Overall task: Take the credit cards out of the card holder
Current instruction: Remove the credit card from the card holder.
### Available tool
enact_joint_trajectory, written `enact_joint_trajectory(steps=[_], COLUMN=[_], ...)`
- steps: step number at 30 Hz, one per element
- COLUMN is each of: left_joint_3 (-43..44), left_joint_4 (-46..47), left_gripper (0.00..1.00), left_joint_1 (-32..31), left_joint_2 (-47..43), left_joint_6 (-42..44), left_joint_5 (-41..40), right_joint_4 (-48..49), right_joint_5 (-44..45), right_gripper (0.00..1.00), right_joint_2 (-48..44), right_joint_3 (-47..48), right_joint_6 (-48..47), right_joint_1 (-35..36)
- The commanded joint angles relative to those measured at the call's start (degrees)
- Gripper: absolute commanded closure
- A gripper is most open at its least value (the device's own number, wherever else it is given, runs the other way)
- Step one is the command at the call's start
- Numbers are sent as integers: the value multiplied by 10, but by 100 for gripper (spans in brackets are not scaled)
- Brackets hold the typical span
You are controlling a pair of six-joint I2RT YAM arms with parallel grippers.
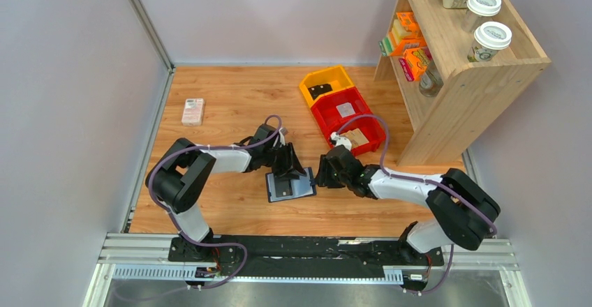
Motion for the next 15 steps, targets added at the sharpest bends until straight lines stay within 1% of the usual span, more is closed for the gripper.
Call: enact_joint_trajectory(steps=[1, 5, 10, 12, 15], left_joint_3=[-11, -16, -18, -16, -13], left_joint_4=[-58, -67, -81, -92, -101], left_gripper=[53, 53, 53, 53, 53], left_joint_1=[-1, -1, -1, -1, -1], left_joint_2=[-1, -9, -12, -12, -9], left_joint_6=[48, 57, 69, 77, 87], left_joint_5=[-81, -93, -107, -119, -134], right_joint_4=[-19, -33, -53, -73, -133], right_joint_5=[27, 30, 30, 43, 93], right_gripper=[54, 47, 44, 43, 42], right_joint_2=[24, 57, 95, 106, 111], right_joint_3=[39, 75, 110, 124, 136], right_joint_6=[13, 9, 2, 1, 2], right_joint_1=[-1, 8, 26, 34, 37])
